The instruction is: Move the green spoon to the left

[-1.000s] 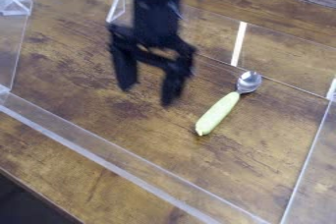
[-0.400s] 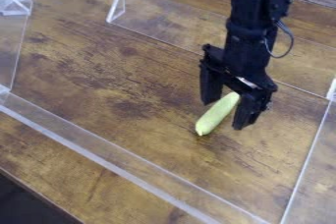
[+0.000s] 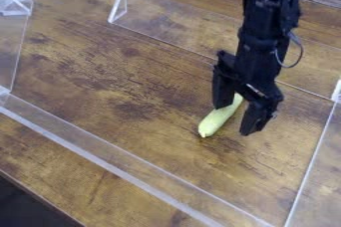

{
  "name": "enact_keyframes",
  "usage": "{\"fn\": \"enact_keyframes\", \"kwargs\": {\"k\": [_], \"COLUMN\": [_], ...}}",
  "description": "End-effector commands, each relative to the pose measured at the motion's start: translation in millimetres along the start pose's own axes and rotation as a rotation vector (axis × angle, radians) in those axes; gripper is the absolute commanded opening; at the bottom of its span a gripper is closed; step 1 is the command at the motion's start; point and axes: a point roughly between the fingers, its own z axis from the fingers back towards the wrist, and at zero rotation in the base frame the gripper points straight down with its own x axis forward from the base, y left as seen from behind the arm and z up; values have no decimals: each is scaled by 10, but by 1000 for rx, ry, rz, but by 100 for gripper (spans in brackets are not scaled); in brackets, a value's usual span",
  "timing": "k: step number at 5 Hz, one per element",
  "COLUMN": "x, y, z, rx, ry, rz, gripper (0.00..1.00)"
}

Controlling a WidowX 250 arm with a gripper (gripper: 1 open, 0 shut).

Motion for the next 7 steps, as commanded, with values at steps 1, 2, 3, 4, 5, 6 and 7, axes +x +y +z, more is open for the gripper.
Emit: {"fn": "enact_keyframes", "kwargs": {"k": [1, 2, 3, 4, 5, 6, 7], "x": [26, 50, 71, 73, 74, 141, 202], "y": [-51, -74, -91, -76, -59, -125, -193], "z": [14, 11, 7, -12, -30, -107, -168], "rx": [19, 21, 21, 20, 19, 20, 19], "ry": [-38, -44, -49, -55, -61, -67, -74], "rz": [-20, 7, 21, 25, 26, -14, -54], "gripper": [100, 100, 100, 100, 100, 100, 100]}}
